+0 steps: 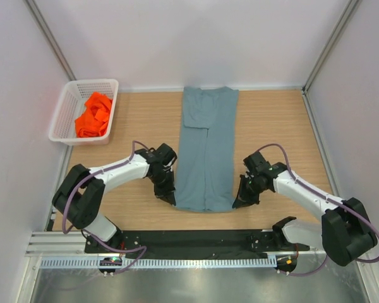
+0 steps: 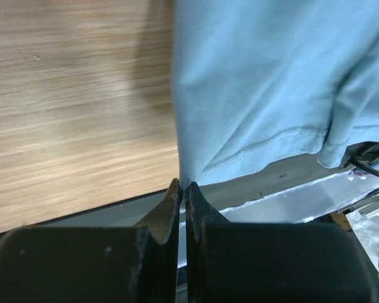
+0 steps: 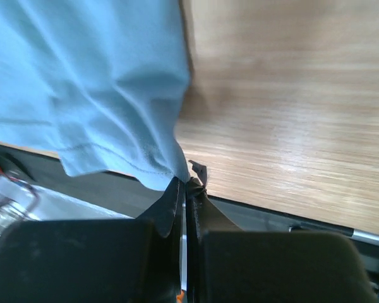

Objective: Fold and stack the t-shirts
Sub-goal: Fold the tshirt

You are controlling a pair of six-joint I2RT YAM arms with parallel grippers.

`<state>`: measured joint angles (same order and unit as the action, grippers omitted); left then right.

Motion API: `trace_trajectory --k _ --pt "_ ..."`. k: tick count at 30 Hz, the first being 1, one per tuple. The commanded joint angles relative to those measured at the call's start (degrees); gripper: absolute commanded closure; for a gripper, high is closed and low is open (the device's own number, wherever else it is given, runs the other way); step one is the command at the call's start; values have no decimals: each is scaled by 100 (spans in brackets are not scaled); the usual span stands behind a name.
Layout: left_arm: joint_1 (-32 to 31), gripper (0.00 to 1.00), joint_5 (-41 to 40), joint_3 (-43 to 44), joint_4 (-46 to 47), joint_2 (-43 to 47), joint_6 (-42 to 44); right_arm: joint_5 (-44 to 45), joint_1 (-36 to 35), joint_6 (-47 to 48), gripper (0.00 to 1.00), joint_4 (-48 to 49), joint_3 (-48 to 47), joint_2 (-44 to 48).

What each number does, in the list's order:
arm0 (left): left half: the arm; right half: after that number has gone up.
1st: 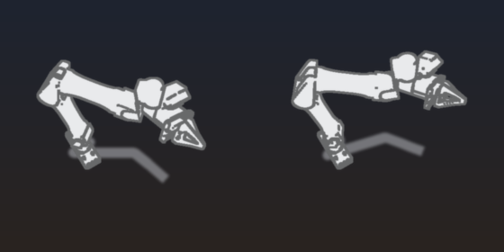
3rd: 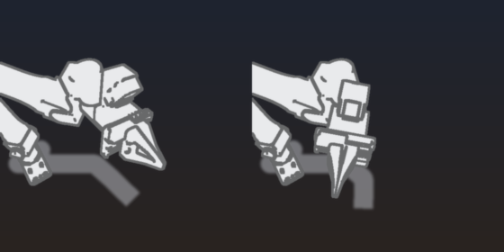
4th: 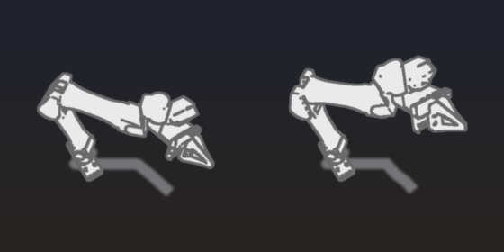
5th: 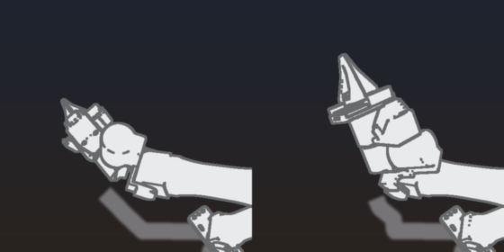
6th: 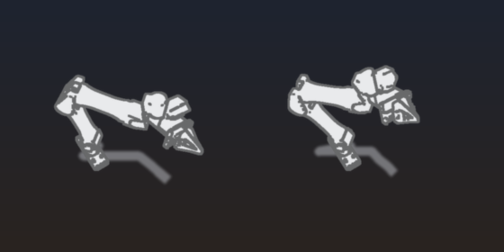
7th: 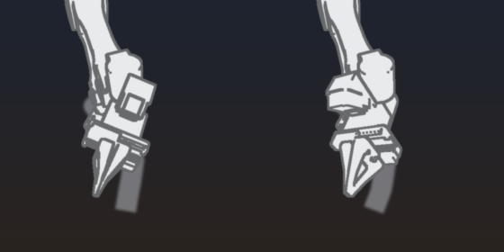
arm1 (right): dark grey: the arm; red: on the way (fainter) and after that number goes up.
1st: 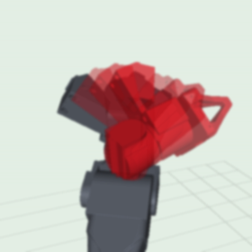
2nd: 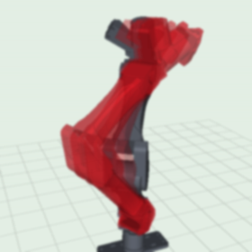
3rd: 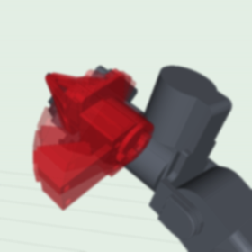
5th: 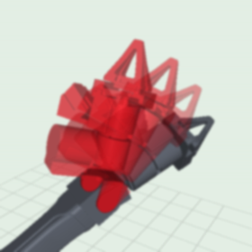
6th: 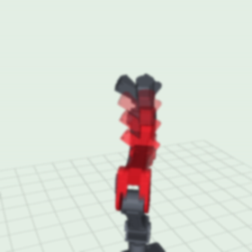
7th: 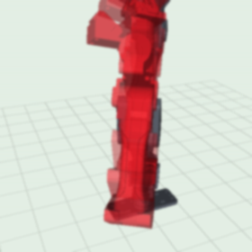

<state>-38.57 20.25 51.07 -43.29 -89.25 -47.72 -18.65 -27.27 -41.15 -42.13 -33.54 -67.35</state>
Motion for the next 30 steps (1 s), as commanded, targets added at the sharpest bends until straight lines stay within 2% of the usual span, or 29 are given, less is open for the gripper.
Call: trace_trajectory --k 1,7,11,16,21,30 --pt "33 100 -127 631 -452 5 184 178 474 299 99 -383 -748 4" --pt "586 100 -118 1835 -882 -452 606 169 968 906 98 -586 -1892 -787" --pt "1087 100 -13 2872 -1182 -1136 992 152 1276 1178 99 -612 -2612 -1506" --pt "1369 100 93 4215 -1524 -1963 1274 134 1496 1337 98 -630 -3606 -2316" --pt "1536 100 321 4991 -1578 -2754 1310 143 1636 1469 99 -744 -4580 -3194" --pt "1809 100 576 5949 -1340 -3501 1099 73 1821 1592 98 -955 -5742 -4198"
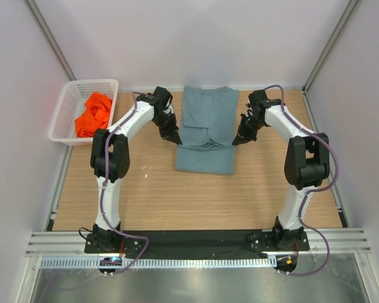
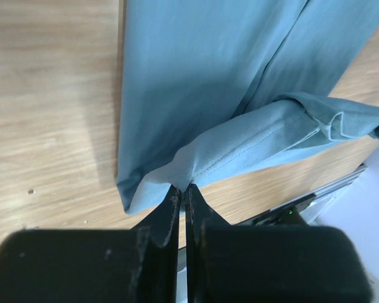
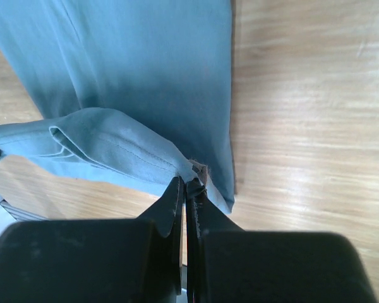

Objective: Fold and stack the t-shirts
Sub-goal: Fold the tshirt

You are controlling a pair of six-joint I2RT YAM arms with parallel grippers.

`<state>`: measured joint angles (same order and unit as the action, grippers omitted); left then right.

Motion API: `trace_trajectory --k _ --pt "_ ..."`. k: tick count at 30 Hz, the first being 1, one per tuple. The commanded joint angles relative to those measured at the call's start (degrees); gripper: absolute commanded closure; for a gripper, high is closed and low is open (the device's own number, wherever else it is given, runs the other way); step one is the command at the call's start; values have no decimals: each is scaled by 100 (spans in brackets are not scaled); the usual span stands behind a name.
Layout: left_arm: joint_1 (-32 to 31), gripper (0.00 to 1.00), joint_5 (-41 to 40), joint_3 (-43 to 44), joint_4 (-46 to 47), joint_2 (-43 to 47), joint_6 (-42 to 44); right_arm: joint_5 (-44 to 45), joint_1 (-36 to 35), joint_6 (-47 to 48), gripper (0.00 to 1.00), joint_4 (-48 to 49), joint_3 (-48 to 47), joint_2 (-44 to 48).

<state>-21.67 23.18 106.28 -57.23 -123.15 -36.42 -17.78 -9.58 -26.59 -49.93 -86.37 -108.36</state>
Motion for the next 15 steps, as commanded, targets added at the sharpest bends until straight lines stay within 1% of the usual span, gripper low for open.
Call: trace_trajectory --k 1,3,8,15 --pt "163 100 292 533 63 -165 -49 -15 88 154 98 -201 -547 -211" --pt "207 100 293 762 124 -244 -93 -32 106 163 98 -263 -723 -309" --pt "365 100 389 929 502 -420 -365 -24 176 137 98 -280 -1109 -572" --pt "392 100 591 1544 520 -947 -532 -32 273 172 99 -403 -1584 -1020"
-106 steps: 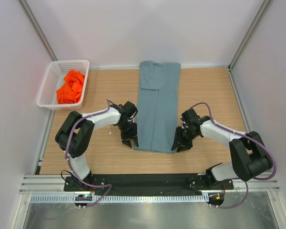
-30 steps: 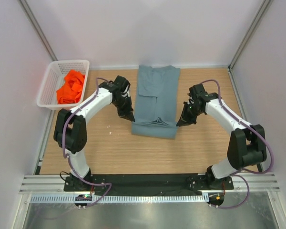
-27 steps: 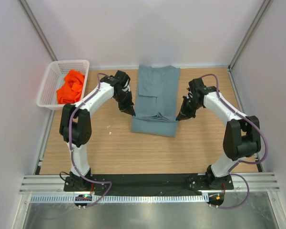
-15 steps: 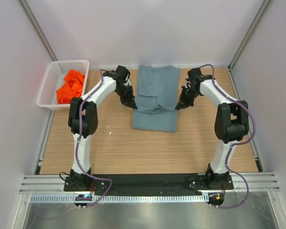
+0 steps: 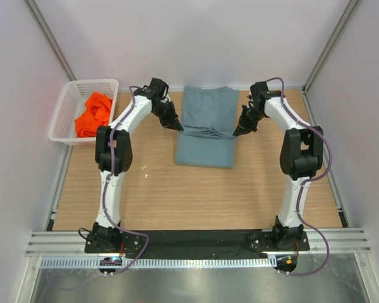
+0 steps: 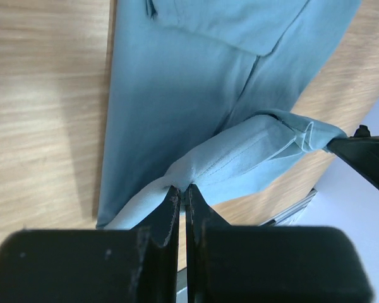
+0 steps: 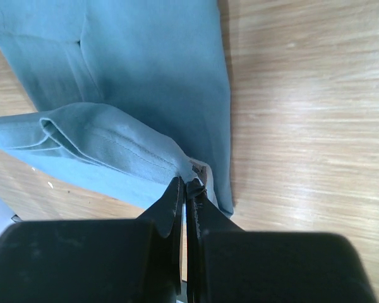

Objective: Fold and stack the t-shirts
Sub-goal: Fold the tshirt

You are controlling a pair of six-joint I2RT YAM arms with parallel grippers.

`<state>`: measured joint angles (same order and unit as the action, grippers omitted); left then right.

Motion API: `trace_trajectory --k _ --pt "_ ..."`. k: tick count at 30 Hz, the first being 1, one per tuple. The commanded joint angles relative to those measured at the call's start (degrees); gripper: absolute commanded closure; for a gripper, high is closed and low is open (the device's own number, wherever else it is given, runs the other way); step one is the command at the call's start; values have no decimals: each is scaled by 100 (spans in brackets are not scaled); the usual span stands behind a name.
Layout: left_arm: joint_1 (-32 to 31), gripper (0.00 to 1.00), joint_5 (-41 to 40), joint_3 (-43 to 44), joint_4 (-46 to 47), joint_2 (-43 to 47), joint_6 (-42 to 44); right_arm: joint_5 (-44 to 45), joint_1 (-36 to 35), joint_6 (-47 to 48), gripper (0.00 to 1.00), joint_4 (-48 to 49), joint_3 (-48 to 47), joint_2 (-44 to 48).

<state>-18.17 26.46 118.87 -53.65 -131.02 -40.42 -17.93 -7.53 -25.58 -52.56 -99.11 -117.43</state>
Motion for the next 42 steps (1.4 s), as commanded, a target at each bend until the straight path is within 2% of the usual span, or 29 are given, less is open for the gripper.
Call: trace_trajectory --k 1,26,33,37,39,40,42 --pt "33 100 272 364 153 -204 -141 -26 76 80 98 -150 -345 -157" --pt "130 100 184 1050 338 -960 -484 -351 199 27 99 -115 -1330 -1159" --pt "182 94 202 1270 417 -1171 -624 -395 226 -140 99 -106 -1716 -1510" --pt "235 89 132 1498 381 -1321 -642 -404 234 -218 98 -124 -2216 -1722" --pt "262 78 61 1613 390 -1356 -686 -404 243 -280 91 -106 -2349 -1827" --pt "314 68 9 1683 373 -1356 -677 -447 269 -350 82 -115 -2532 -1941" --pt "367 62 -193 2060 163 -1365 -564 -405 287 -377 73 -210 -2718 -2003"
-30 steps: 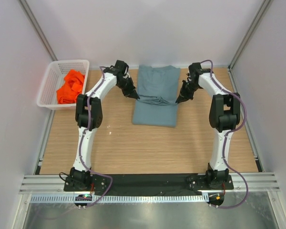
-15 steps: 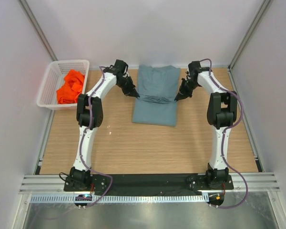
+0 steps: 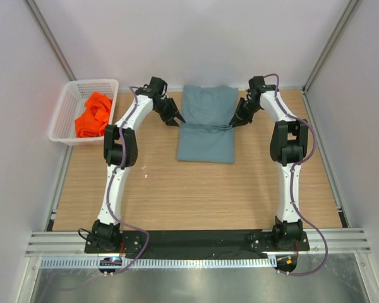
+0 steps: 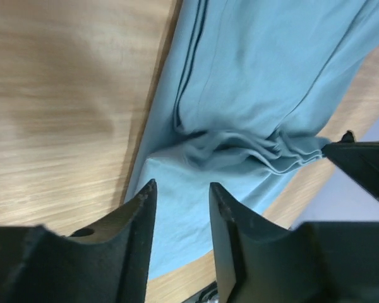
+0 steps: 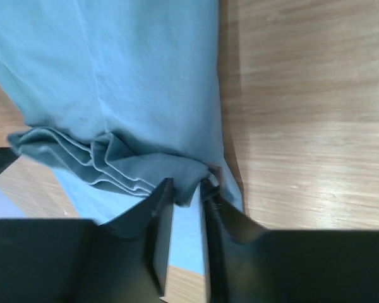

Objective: Fold and stack the t-shirts
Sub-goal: Fold the tshirt

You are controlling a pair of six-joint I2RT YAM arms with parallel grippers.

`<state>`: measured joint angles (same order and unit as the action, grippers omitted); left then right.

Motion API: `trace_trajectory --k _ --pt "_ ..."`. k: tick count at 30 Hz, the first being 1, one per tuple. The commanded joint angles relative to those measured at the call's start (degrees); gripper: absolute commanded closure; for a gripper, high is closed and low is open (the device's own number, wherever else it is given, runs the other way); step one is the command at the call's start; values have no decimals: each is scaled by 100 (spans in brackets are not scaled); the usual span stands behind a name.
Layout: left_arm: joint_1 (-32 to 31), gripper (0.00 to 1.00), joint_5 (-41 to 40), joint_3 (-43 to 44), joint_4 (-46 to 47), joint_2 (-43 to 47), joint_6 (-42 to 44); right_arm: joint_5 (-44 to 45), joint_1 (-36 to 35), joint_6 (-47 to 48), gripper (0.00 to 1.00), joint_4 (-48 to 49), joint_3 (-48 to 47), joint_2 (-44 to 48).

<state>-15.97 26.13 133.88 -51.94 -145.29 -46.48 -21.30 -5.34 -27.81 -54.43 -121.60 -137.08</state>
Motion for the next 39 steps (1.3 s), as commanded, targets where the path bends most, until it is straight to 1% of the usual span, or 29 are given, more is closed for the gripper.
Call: trace_trajectory --k 1,2,3,4,5,6,9,10,11,12,13,14,15,16,17,18,19,20,22,23,28,32,37,39 --pt "173 59 -274 708 -183 80 312 -15 95 -128 68 -102 -731 -65" --pt "208 52 -423 866 -350 124 428 46 121 -50 59 -189 -864 -82" --pt "234 49 -659 876 -517 202 560 143 139 -5 56 -399 -996 -82" --pt "243 47 -714 754 -536 464 700 335 139 47 51 -540 -1258 -74" --pt "252 46 -775 631 -510 597 771 459 139 178 49 -855 -1391 -56" --pt "252 46 -759 247 -492 764 824 573 130 241 48 -963 -1462 -13" --pt "147 49 -627 -527 -317 1371 948 671 7 469 46 -1025 -1052 487" --pt "103 52 -374 -1017 -151 1494 965 775 -45 513 45 -973 -615 680" --pt "59 53 -250 -1275 -97 1739 965 785 -167 575 45 -929 -393 995" --pt "-81 56 -14 -1486 51 1828 957 777 -230 636 45 -815 53 1173" --pt "-160 60 67 -1871 122 2021 974 672 -326 663 46 -745 284 1322" --pt "-266 62 120 -2005 167 2075 991 567 -414 672 47 -683 512 1446" --pt "-362 64 120 -2120 193 2145 1009 479 -589 663 51 -569 924 1682" --pt "-555 67 181 -2312 306 2189 1035 425 -678 620 65 -473 1171 1780" --pt "-635 68 199 -2375 395 2207 1053 347 -765 584 69 -211 1435 1920" --pt "-697 70 226 -2419 422 2172 1044 302 -914 549 73 -95 1907 2104" --pt "-767 74 287 -2437 396 2128 1036 293 -968 471 85 37 2138 2184" --pt "-776 76 305 -2411 352 2067 1018 267 -1012 452 90 221 2341 2229" --pt "-776 80 218 -2393 247 1900 1035 197 -1074 391 95 328 2772 2264" --pt "-776 81 60 -2350 107 1847 1070 205 -1091 408 95 441 2956 2264" --pt "-768 84 -213 -2419 -184 1557 1238 460 -1127 593 96 583 3204 2133" --pt "-794 84 -328 -2770 -62 1592 1308 609 -1179 715 96 644 3397 2132" --pt "-873 85 -574 -3227 79 1565 1422 776 -1258 768 95 916 3941 2124" --pt "-960 85 -670 -3359 132 1583 1457 838 -1329 838 95 943 4021 2089"
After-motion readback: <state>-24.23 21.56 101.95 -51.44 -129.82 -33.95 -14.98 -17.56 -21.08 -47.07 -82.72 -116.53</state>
